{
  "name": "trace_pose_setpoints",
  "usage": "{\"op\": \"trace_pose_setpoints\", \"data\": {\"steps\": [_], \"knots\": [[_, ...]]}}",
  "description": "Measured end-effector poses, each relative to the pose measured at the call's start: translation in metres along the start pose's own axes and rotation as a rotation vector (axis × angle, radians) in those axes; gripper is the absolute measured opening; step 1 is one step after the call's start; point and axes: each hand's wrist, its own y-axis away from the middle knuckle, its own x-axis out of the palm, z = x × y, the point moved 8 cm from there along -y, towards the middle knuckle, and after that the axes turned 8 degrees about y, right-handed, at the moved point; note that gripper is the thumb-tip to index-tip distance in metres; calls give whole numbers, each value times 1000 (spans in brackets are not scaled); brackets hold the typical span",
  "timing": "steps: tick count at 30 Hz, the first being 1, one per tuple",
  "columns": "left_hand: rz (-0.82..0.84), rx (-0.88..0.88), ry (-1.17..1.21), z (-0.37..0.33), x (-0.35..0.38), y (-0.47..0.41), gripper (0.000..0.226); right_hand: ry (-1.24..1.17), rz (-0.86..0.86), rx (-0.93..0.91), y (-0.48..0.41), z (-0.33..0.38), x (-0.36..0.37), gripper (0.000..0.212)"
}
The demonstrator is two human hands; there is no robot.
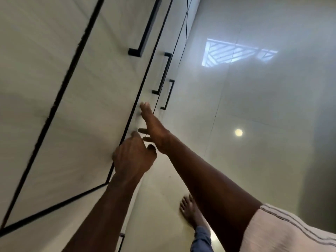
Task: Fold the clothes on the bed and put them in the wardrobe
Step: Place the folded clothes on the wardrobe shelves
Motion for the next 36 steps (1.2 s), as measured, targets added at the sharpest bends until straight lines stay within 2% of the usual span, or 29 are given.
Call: {"op": "trace_pose_setpoints", "data": {"steps": [2, 4, 6, 9, 12, 15, 17, 19, 21, 23, 25, 27, 30, 34, 36], "knots": [[-11, 36, 168, 0, 15, 7, 69, 206, -63, 27, 2, -9, -17, 72], [-38, 129, 250, -4, 29, 16, 65, 319, -204, 53, 3, -23, -43, 51], [-58, 327, 167, -19, 50, 17, 57, 209, -294, 152, -1, -44, -76, 27], [-58, 588, -186, -53, 88, -14, 62, 89, -337, 333, -13, -76, -129, 20], [-27, 687, -642, -81, 121, -72, 66, 65, -347, 389, -57, -99, -165, 20], [0, 780, -1037, -93, 147, -125, 49, -97, -333, 355, -127, -108, -180, 25], [19, 800, -1219, -84, 155, -153, 51, -246, -352, 282, -178, -104, -181, 27], [13, 804, -1328, -73, 154, -176, 56, -341, -360, 231, -221, -96, -172, 38], [25, 802, -1333, -74, 157, -189, 55, -379, -361, 225, -250, -90, -165, 46], [53, 778, -1306, -77, 160, -193, 51, -344, -328, 243, -261, -96, -163, 45], [8, 786, -1207, -88, 157, -198, 48, -373, -251, 279, -269, -104, -168, 46], [-40, 865, -1091, -93, 154, -196, 46, -348, -185, 293, -270, -107, -171, 56], [-58, 936, -821, -94, 149, -193, 38, -284, -184, 285, -264, -104, -172, 63], [-19, 903, -529, -95, 150, -186, 67, -230, -171, 269, -256, -105, -185, 72], [-12, 961, -457, -96, 152, -177, 74, -227, -197, 267, -248, -112, -196, 78]]}}
